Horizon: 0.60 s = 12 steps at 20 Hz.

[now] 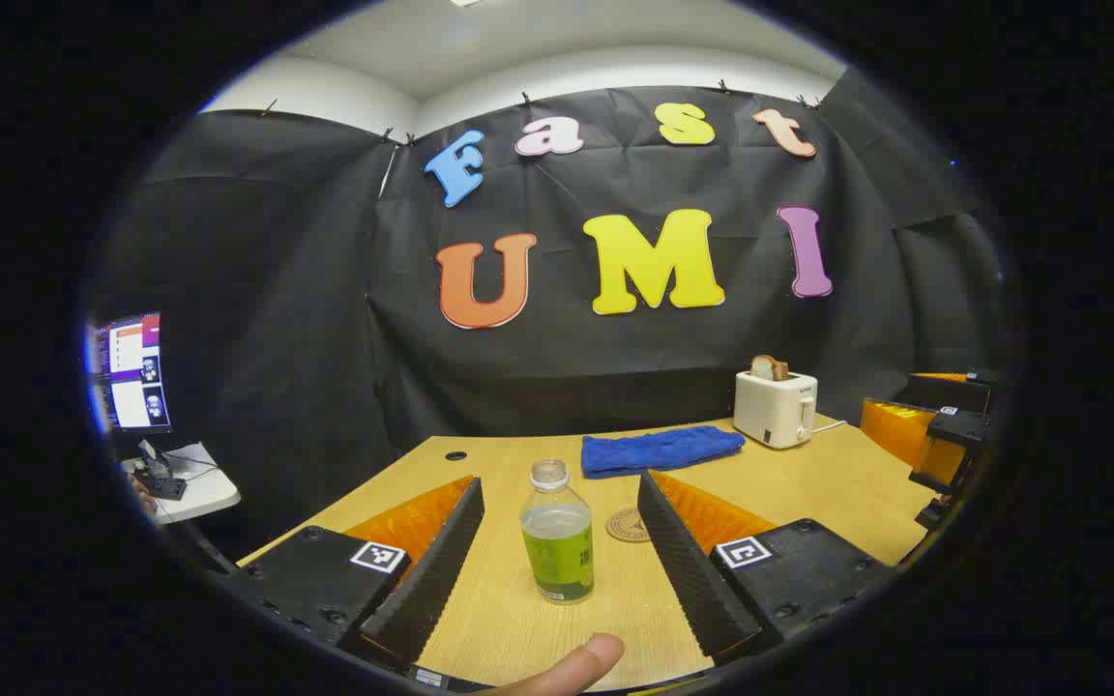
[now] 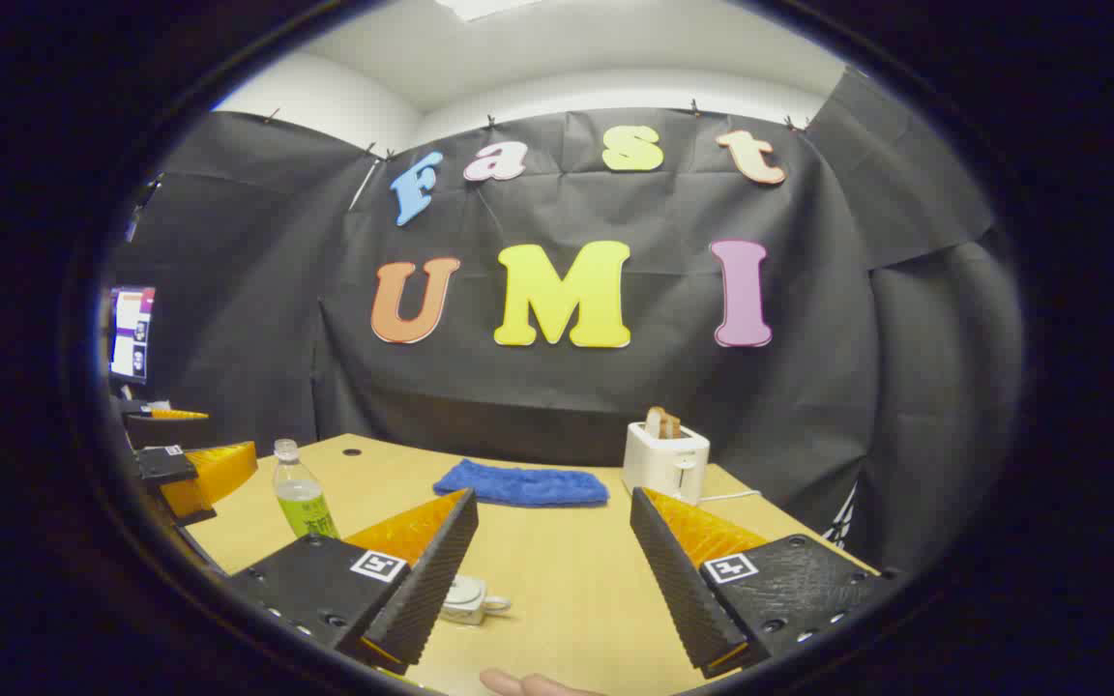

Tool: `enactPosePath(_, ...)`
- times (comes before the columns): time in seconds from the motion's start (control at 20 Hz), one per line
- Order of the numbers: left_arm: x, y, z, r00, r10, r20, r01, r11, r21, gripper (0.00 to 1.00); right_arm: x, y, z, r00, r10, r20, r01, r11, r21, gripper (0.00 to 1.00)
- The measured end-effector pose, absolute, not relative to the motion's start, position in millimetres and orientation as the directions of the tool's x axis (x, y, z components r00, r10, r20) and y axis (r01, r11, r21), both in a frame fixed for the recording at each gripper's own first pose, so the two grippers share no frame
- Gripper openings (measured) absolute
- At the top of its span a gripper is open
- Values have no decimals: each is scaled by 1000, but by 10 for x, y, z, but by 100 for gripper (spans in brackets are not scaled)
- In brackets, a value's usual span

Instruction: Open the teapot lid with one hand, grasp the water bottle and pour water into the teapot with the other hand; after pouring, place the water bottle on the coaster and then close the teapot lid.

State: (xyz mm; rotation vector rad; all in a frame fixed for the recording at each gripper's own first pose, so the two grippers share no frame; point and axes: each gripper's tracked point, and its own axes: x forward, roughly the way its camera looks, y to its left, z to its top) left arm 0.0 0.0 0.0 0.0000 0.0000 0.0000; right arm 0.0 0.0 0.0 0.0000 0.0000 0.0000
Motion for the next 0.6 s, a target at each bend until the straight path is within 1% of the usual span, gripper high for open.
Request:
enactPosePath(0.05, 6, 44, 12, 1000, 3, 4, -3, 1000, -3, 100, 13, 31, 13, 1000, 10, 6, -10, 1000, 15, 95)
enactPosePath(0.15, 25, 182, -2, 999, 41, 6, -40, 999, -26, 100, 13, 54, 35, 999, 26, 21, -27, 999, 44, 93)
enactPosePath(0.2, 37, 194, 16, 999, 46, 9, -46, 998, -36, 100, 26, 88, 20, 999, 40, 27, -41, 997, 59, 96)
enactPosePath(0.35, 80, 239, 6, 998, 56, 15, -55, 997, -51, 100, 63, 141, -6, 997, 70, 22, -72, 993, 88, 95)
enactPosePath(0.5, 112, 293, -56, 997, 72, -2, -72, 996, -44, 100, 123, 124, -69, 998, 61, 6, -61, 995, 79, 94)
enactPosePath(0.6, 131, 295, -76, 997, 73, -8, -74, 996, -41, 100, 159, 136, -82, 998, 56, 21, -58, 996, 62, 95)
